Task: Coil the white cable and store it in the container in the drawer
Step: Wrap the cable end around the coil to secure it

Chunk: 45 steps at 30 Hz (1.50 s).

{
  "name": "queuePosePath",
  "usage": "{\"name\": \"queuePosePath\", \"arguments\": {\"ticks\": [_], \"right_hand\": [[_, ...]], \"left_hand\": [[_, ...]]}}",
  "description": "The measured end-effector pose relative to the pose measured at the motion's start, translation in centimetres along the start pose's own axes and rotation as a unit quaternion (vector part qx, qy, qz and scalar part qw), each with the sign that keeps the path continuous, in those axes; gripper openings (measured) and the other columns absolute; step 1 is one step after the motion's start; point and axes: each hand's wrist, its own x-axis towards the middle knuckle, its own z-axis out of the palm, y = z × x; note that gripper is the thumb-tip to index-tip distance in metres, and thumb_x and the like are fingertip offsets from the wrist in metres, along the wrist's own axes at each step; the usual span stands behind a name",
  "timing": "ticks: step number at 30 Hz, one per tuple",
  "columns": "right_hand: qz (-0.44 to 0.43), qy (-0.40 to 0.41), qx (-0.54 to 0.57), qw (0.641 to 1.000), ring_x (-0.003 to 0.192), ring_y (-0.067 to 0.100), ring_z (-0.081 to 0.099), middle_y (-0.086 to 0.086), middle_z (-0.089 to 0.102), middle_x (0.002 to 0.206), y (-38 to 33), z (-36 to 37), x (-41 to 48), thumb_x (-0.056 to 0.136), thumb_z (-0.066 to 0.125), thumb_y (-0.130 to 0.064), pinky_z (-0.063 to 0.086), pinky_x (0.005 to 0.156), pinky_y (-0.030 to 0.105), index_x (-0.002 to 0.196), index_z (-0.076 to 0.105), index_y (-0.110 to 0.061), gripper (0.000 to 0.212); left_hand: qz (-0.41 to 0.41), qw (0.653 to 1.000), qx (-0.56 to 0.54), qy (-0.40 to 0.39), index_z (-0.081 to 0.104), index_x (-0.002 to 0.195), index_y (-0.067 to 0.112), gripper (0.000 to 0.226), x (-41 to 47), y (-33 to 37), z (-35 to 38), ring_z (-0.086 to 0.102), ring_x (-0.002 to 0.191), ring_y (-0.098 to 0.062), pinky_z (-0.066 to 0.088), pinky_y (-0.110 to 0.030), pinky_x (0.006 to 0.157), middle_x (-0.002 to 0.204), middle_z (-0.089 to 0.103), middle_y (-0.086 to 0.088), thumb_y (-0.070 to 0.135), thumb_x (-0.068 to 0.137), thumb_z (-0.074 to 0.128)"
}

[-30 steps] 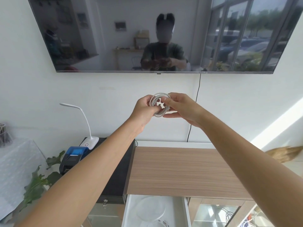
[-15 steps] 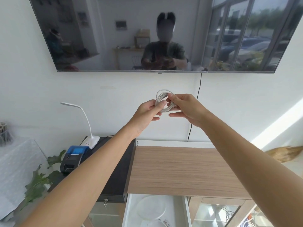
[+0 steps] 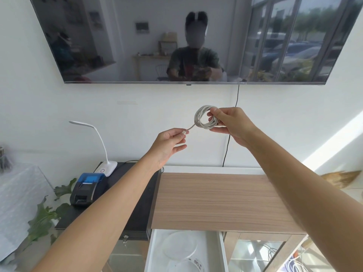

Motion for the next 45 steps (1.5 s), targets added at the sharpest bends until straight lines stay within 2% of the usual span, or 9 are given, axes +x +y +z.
{"name": "queuePosePath", "arguments": {"ticks": [4,8,12,16,19,21,32,40,45], "right_hand": [[0.012,-0.007,-0.037,0.999,0.072,0.015,0.071,0.01,0.07,0.082,0.5,-0.2,-0.3,0.102,0.063,-0.022,0.062,0.065,0.022,0.094,0.073,-0.001,0.025],[0.043,-0.05,-0.059,0.996,0.065,0.01,0.074,0.01,0.072,0.08,1.2,0.6,-0.5,0.1,0.066,-0.022,0.062,0.066,0.022,0.093,0.075,0.001,0.026],[0.067,-0.076,-0.068,0.993,0.07,0.015,0.076,0.015,0.074,0.084,2.8,1.9,-0.8,0.1,0.066,-0.023,0.063,0.069,0.024,0.097,0.075,0.005,0.03],[0.099,-0.073,-0.054,0.991,0.079,0.02,0.077,0.019,0.075,0.09,5.0,2.3,-1.2,0.099,0.067,-0.025,0.062,0.067,0.023,0.102,0.073,0.009,0.034],[0.131,-0.072,-0.082,0.985,0.082,0.022,0.075,0.015,0.075,0.091,7.4,2.4,-1.8,0.099,0.067,-0.028,0.064,0.065,0.026,0.104,0.074,0.006,0.035],[0.15,-0.081,-0.101,0.98,0.082,0.021,0.073,0.013,0.075,0.091,9.3,2.4,-2.4,0.1,0.066,-0.028,0.064,0.067,0.028,0.107,0.074,0.002,0.033],[0.348,-0.133,-0.058,0.926,0.078,0.018,0.072,0.011,0.073,0.089,26.0,3.0,-9.6,0.099,0.067,-0.018,0.063,0.069,0.028,0.107,0.072,-0.009,0.013],[0.481,-0.102,-0.064,0.869,0.071,0.021,0.072,0.019,0.072,0.094,38.6,5.9,-16.7,0.095,0.07,-0.008,0.063,0.06,0.029,0.114,0.064,-0.004,0.02],[0.523,-0.067,-0.076,0.846,0.064,0.022,0.07,0.018,0.07,0.082,45.1,8.5,-19.6,0.092,0.072,-0.001,0.062,0.056,0.027,0.106,0.066,-0.001,0.015]], "left_hand": [[-0.037,0.998,0.04,0.018,0.075,0.106,0.014,0.025,-0.4,0.1,-0.5,0.06,0.089,-0.016,0.057,-0.036,0.093,0.087,0.061,-0.001,0.006,0.097,0.054],[-0.089,0.972,0.206,-0.074,0.074,0.113,0.024,0.04,-0.9,0.7,0.5,0.058,0.12,-0.011,0.038,-0.037,0.109,0.116,0.07,0.007,0.034,0.101,0.038],[-0.092,0.985,0.057,-0.134,0.062,0.13,0.017,0.059,-1.3,0.5,1.5,0.071,0.107,-0.023,0.054,-0.021,0.09,0.111,0.073,-0.008,0.059,0.103,0.029],[-0.125,0.987,0.059,-0.075,0.055,0.129,0.005,0.045,-1.9,-2.2,1.3,0.075,0.097,-0.033,0.057,-0.038,0.094,0.095,0.074,-0.012,0.037,0.098,0.063],[-0.157,0.986,0.028,-0.047,0.059,0.124,0.0,0.032,-2.2,-4.2,1.1,0.076,0.091,-0.029,0.062,-0.035,0.079,0.1,0.075,-0.012,0.019,0.099,0.063],[-0.172,0.985,0.016,-0.028,0.062,0.12,-0.003,0.026,-2.4,-5.6,0.9,0.074,0.094,-0.028,0.061,-0.039,0.084,0.105,0.073,-0.014,0.013,0.1,0.061],[-0.346,0.938,0.031,0.002,0.064,0.129,0.003,0.031,-7.1,-20.8,-1.6,0.07,0.093,-0.025,0.059,-0.034,0.088,0.121,0.071,-0.021,0.003,0.097,0.062],[-0.458,0.88,0.109,0.055,0.068,0.111,0.001,0.02,-13.1,-33.8,-2.8,0.063,0.072,-0.023,0.053,-0.03,0.066,0.09,0.066,-0.017,0.002,0.09,0.069],[-0.475,0.858,0.175,0.089,0.073,0.102,0.007,0.015,-15.8,-40.9,-3.9,0.062,0.075,-0.027,0.058,-0.043,0.081,0.084,0.067,-0.014,0.005,0.087,0.072]]}}
